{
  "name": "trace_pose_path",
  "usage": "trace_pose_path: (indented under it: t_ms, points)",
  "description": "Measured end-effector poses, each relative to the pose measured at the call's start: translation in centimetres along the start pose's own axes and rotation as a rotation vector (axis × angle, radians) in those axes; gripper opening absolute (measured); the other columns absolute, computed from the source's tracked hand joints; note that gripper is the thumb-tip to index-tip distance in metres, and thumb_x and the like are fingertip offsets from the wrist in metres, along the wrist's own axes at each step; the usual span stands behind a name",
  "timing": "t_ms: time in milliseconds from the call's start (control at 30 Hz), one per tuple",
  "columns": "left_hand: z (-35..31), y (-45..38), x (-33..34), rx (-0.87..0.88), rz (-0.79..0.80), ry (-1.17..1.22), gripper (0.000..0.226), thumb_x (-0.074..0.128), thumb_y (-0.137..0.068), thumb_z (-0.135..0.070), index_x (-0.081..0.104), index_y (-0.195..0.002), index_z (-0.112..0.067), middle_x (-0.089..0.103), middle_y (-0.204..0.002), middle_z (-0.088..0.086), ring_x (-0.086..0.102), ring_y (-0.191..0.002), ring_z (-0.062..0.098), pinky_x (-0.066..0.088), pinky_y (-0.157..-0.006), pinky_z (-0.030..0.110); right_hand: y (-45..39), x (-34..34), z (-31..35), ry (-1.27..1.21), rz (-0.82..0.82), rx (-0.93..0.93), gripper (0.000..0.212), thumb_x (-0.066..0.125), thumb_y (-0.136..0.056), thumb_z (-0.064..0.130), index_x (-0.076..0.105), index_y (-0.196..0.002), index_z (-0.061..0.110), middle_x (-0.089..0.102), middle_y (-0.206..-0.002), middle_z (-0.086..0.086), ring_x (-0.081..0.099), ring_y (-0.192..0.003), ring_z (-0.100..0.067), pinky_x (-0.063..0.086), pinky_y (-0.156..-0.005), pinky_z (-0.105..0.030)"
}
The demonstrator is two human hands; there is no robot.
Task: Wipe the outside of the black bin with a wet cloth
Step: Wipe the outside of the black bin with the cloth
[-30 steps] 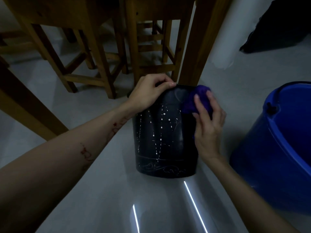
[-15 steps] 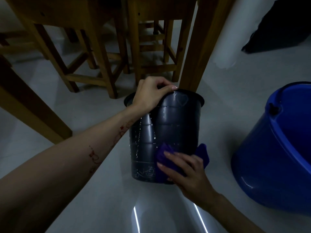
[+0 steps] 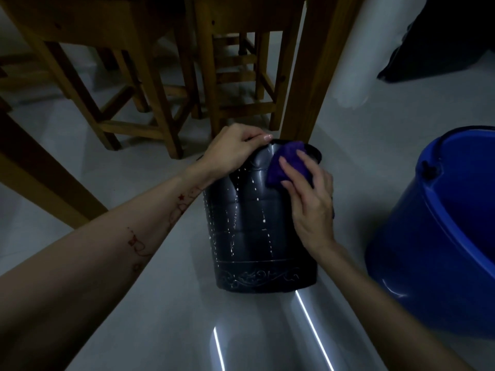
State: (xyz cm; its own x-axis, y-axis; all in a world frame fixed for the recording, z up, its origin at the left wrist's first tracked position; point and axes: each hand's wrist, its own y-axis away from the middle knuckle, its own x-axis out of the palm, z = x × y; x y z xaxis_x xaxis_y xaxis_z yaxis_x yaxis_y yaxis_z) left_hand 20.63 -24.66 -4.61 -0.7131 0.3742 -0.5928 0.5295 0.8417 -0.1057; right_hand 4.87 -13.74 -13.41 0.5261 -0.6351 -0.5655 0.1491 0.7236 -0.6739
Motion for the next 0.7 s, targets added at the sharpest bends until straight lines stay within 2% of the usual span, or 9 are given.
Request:
trace_pose_path:
  t_ms: [100, 200, 267, 367, 467, 533, 567, 633, 700]
  points:
    - [-0.3, 0.0, 0.2, 0.032, 0.019, 0.012, 0.026, 0.05, -0.102, -0.03, 0.068, -0.117, -0.022, 0.071, -0.101, -0.01, 0.068, -0.095, 0.0, 0.055, -0.088, 0.025, 1.4, -0.1, 0.9, 0.05, 0.026, -0.166, 0.037, 0.055, -0.096, 0.019, 0.058, -0.133, 0.021, 0.047, -0.143, -0.008, 0.044, -0.12, -0.029, 0.035, -0.1, -0.037]
    - [-0.7, 0.1, 0.6, 0.03, 0.005, -0.005, 0.024, 0.052, -0.101, -0.032, 0.07, -0.112, -0.022, 0.074, -0.099, -0.006, 0.07, -0.093, 0.005, 0.057, -0.09, 0.036, 4.3, -0.6, 1.4, 0.084, 0.082, -0.271, 0.036, 0.059, -0.094, 0.017, 0.06, -0.13, 0.022, 0.053, -0.14, -0.007, 0.046, -0.12, -0.026, 0.036, -0.097, -0.036]
    - [-0.9, 0.2, 0.8, 0.017, -0.016, -0.016, 0.024, 0.054, -0.1, -0.034, 0.072, -0.11, -0.022, 0.075, -0.099, -0.001, 0.07, -0.093, 0.011, 0.056, -0.09, 0.042, 6.6, -1.2, 1.5, 0.085, 0.137, -0.324, 0.033, 0.054, -0.098, 0.022, 0.059, -0.13, 0.024, 0.052, -0.141, -0.005, 0.046, -0.122, -0.024, 0.037, -0.096, -0.038]
    - [-1.1, 0.4, 0.6, 0.023, -0.014, -0.007, 0.024, 0.055, -0.099, -0.033, 0.073, -0.109, -0.021, 0.075, -0.099, -0.001, 0.07, -0.092, 0.007, 0.057, -0.086, 0.032, 10.1, -2.1, 1.3, 0.08, 0.217, -0.401, 0.031, 0.042, -0.105, 0.027, 0.056, -0.132, 0.026, 0.046, -0.144, 0.0, 0.045, -0.125, -0.021, 0.035, -0.099, -0.038]
    - [-1.5, 0.6, -0.5, 0.102, 0.008, -0.062, 0.024, 0.056, -0.099, -0.033, 0.071, -0.114, -0.021, 0.071, -0.107, -0.006, 0.065, -0.097, -0.001, 0.051, -0.083, 0.018, 12.9, -3.1, 0.8, 0.089, 0.273, -0.476, 0.032, 0.044, -0.105, 0.025, 0.053, -0.135, 0.031, 0.042, -0.148, 0.007, 0.043, -0.128, -0.017, 0.039, -0.097, -0.039]
    - [-1.4, 0.3, -1.6, 0.103, 0.08, -0.177, 0.029, 0.053, -0.099, -0.037, 0.067, -0.118, -0.02, 0.06, -0.115, -0.005, 0.058, -0.104, 0.006, 0.048, -0.09, 0.022, 13.2, -3.9, 0.5, 0.091, 0.295, -0.505, 0.032, 0.041, -0.106, 0.023, 0.051, -0.135, 0.032, 0.041, -0.149, 0.008, 0.044, -0.128, -0.018, 0.041, -0.096, -0.041]
    - [-1.2, 0.1, -2.1, 0.07, 0.11, -0.224, 0.029, 0.051, -0.1, -0.039, 0.067, -0.117, -0.021, 0.057, -0.116, -0.003, 0.055, -0.106, 0.01, 0.047, -0.094, 0.028, 12.8, -4.2, 0.3, 0.087, 0.285, -0.483, 0.033, 0.039, -0.107, 0.02, 0.052, -0.135, 0.032, 0.042, -0.148, 0.006, 0.045, -0.127, -0.019, 0.042, -0.095, -0.042]
    - [-0.9, -0.1, -2.7, 0.028, 0.155, -0.253, 0.026, 0.047, -0.102, -0.039, 0.068, -0.105, -0.023, 0.063, -0.111, 0.001, 0.06, -0.104, 0.017, 0.049, -0.097, 0.042, 10.8, -4.4, 0.1, 0.077, 0.198, -0.35, 0.038, 0.043, -0.104, 0.012, 0.052, -0.136, 0.029, 0.043, -0.147, 0.001, 0.046, -0.121, -0.024, 0.042, -0.096, -0.042]
    - [-0.9, 0.1, -2.8, 0.02, 0.205, -0.238, 0.028, 0.045, -0.103, -0.037, 0.067, -0.105, -0.021, 0.069, -0.105, 0.004, 0.065, -0.099, 0.018, 0.053, -0.092, 0.045, 7.9, -3.8, -0.7, 0.045, 0.056, -0.146, 0.04, 0.049, -0.098, 0.01, 0.052, -0.135, 0.026, 0.044, -0.145, -0.003, 0.045, -0.12, -0.025, 0.039, -0.103, -0.034]
